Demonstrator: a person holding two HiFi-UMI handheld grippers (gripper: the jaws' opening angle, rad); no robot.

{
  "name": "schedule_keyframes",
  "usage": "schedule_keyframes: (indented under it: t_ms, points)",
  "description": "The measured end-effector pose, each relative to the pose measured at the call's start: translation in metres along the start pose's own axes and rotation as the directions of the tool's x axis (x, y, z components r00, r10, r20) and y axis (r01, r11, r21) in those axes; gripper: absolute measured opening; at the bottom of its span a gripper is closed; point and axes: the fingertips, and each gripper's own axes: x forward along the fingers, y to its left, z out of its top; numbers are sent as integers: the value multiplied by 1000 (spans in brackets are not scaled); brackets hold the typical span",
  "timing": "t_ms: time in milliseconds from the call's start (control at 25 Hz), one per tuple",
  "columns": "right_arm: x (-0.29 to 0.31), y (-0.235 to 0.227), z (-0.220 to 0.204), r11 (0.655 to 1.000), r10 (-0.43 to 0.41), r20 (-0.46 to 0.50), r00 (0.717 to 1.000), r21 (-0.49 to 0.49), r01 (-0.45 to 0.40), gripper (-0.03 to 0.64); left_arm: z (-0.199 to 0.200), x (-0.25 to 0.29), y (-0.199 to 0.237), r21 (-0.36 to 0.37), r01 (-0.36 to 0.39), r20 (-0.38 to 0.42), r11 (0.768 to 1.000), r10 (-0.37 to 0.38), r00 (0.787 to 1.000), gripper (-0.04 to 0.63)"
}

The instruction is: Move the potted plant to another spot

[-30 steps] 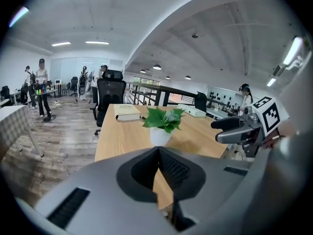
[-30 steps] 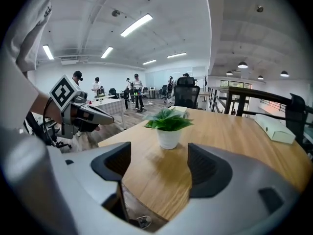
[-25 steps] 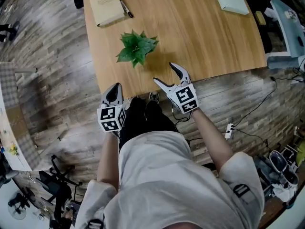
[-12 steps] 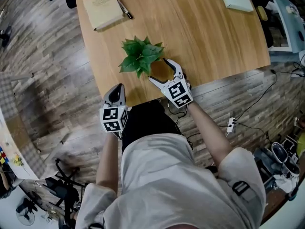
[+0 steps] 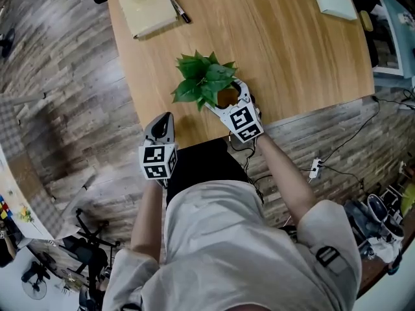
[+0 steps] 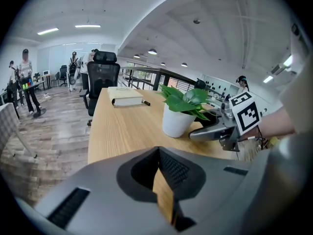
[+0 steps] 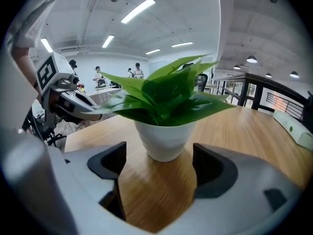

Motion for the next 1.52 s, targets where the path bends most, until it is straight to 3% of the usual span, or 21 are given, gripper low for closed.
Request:
schedule_keyframes:
  t_ms: [1000,1520]
  points:
    - [40,-6,22,999,20,61,998,45,-23,489,5,19,25,-24,-1,-35,1000,0,999,12]
    - [37,2,24,998,16,67,998,56,-20,477,6,22,23,-26,15,-39,1000,-16,999,12]
